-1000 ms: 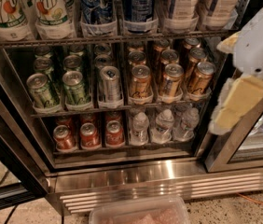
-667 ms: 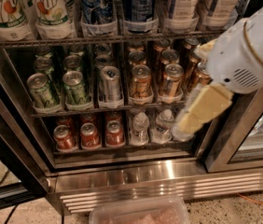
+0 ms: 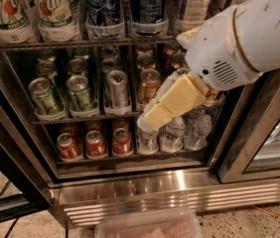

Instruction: Pick 7up can from top shelf of fridge

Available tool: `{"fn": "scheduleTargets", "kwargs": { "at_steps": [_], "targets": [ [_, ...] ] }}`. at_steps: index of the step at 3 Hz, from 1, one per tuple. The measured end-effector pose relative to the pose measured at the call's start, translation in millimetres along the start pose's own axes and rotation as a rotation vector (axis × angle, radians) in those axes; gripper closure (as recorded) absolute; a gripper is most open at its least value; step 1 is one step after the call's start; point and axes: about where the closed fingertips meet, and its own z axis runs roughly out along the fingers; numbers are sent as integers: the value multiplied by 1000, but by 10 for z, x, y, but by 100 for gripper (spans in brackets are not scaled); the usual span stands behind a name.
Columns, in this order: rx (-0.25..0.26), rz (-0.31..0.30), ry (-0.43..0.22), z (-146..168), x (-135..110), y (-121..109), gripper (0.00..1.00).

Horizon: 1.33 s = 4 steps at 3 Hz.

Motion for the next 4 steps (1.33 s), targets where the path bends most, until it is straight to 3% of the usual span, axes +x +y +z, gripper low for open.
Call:
{"fn": "scheduleTargets", "kwargs": {
  "at_steps": [1,3,4],
  "targets": [
    [24,3,-13,30,-11,118,0],
    [111,26,-158,527,-200,717,0],
    [178,2,-259,763,-475,742,0]
  ]
}}
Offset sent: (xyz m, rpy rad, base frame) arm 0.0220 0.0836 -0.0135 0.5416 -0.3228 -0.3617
